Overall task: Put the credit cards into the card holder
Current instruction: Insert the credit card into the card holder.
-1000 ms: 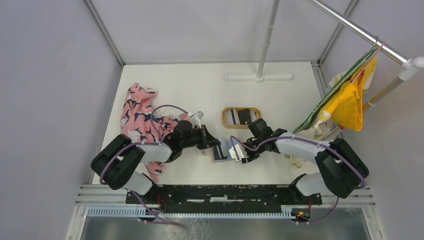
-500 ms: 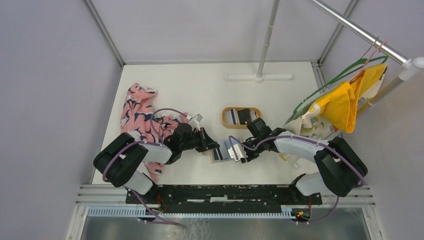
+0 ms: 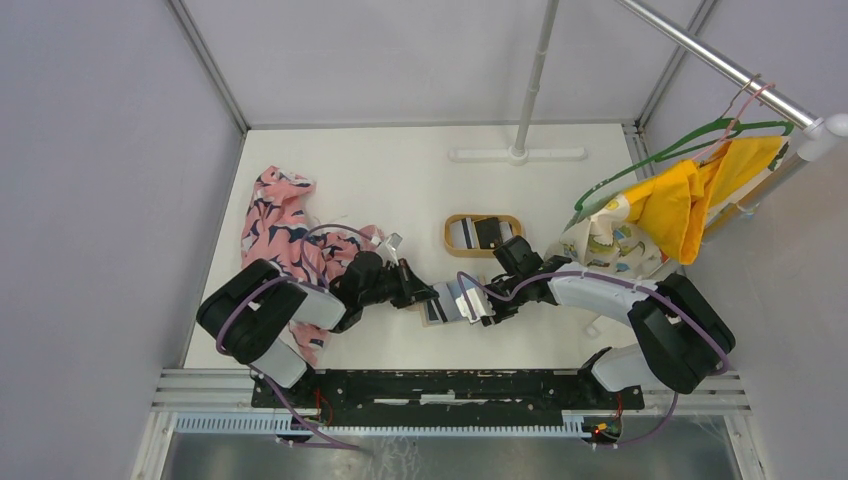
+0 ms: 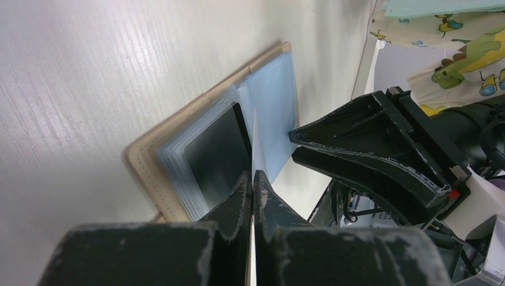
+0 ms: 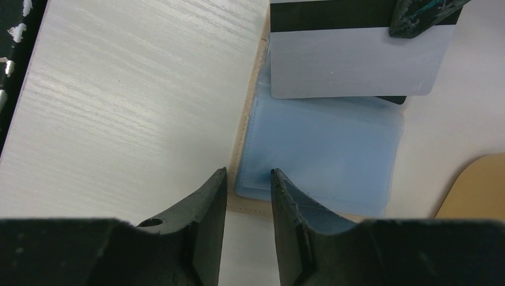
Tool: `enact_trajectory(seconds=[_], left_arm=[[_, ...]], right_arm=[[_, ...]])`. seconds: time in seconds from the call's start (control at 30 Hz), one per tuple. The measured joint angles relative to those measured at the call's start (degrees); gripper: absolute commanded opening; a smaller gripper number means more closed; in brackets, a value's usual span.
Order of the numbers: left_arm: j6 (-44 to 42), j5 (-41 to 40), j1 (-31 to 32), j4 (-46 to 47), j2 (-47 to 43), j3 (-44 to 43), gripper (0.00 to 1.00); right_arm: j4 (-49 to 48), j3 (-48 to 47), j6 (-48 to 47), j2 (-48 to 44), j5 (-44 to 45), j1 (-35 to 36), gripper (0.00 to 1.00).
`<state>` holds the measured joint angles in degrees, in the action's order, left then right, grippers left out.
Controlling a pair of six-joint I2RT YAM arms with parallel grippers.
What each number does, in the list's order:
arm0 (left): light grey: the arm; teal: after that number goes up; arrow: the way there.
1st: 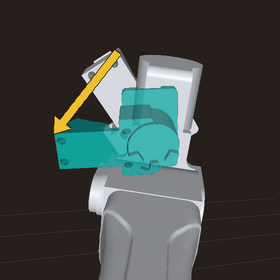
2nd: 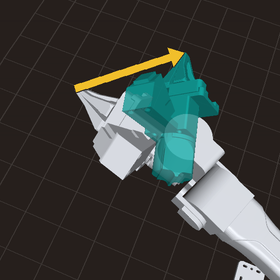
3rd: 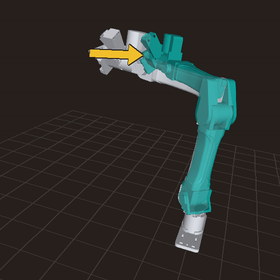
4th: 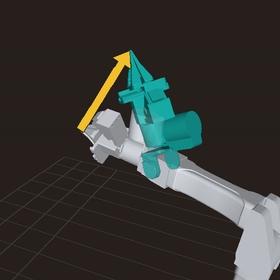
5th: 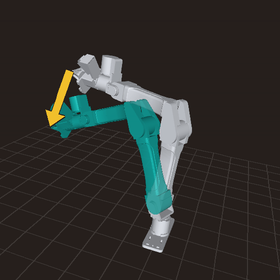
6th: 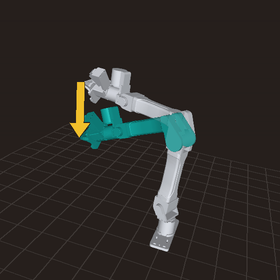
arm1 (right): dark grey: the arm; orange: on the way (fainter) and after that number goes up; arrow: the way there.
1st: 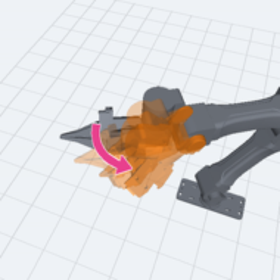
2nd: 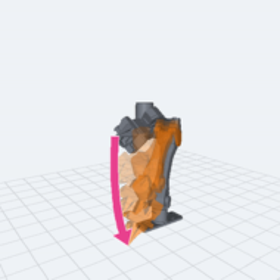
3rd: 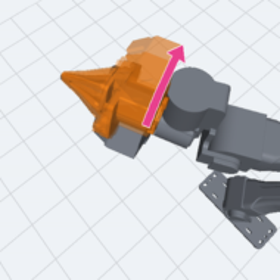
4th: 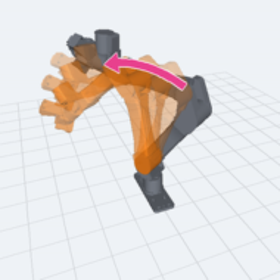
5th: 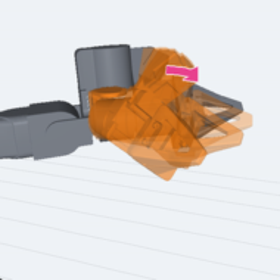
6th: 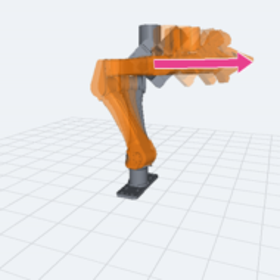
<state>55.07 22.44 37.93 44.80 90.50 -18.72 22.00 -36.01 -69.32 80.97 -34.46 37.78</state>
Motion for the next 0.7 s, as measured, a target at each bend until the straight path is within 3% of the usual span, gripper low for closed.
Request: enact_trajectory(seconds=[0.7], left_arm=[[2.6, -1.4, 0.0, 1.5, 2.3, 0.6, 0.02]], right_arm=[[0.1, -0.2, 0.0, 0.2, 0.1, 0.1, 0.39]])
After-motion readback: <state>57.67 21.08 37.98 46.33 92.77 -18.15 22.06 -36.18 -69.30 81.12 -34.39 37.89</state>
